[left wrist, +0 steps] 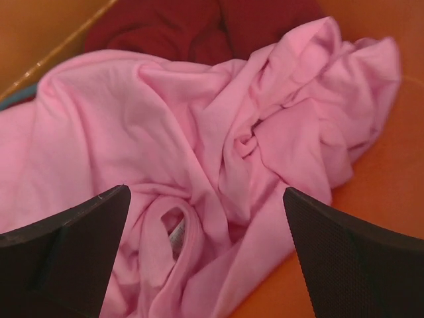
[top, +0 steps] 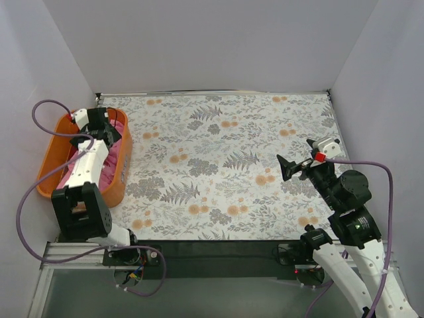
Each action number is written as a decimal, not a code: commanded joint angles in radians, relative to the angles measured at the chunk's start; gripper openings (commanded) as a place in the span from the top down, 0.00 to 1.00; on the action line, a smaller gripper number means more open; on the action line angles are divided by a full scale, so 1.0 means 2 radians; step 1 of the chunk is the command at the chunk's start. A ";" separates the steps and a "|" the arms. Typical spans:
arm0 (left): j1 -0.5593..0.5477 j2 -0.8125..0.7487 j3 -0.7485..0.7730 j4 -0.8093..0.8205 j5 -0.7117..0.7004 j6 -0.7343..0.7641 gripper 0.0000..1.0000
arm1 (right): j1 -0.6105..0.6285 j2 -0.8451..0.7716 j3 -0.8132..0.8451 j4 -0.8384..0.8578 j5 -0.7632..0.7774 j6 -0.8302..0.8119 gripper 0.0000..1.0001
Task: Fold and stack the t-shirts
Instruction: Grab the tshirt from the pile, then move the tshirt to the center of the board, then flatten the tshirt out
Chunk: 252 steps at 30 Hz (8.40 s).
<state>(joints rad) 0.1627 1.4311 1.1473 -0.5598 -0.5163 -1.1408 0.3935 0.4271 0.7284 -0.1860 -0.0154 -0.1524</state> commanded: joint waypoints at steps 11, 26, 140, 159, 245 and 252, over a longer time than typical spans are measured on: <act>0.034 0.093 0.013 0.024 -0.010 -0.021 0.80 | 0.003 0.022 0.002 -0.003 -0.042 0.012 0.02; -0.139 -0.033 0.210 -0.011 -0.095 0.090 1.00 | 0.003 0.043 0.023 -0.003 -0.062 0.025 0.02; -0.379 -0.125 -0.157 -0.045 0.071 -0.058 1.00 | -0.156 0.509 0.267 -0.133 0.071 0.168 0.40; -0.379 -0.144 -0.167 -0.034 0.095 -0.087 0.57 | -0.097 0.435 -0.014 -0.051 -0.001 0.212 0.42; -0.286 -0.107 -0.053 0.003 0.158 -0.054 1.00 | -0.138 0.316 0.092 -0.143 0.067 0.180 0.99; -0.273 0.159 0.119 0.080 0.137 0.010 0.97 | -0.141 0.483 0.152 -0.100 0.101 0.200 0.99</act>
<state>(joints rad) -0.3992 1.6062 1.2205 -0.4797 -0.2070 -1.1923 0.1234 1.2926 0.9573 -0.4549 0.1379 0.2291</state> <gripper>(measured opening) 0.030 0.013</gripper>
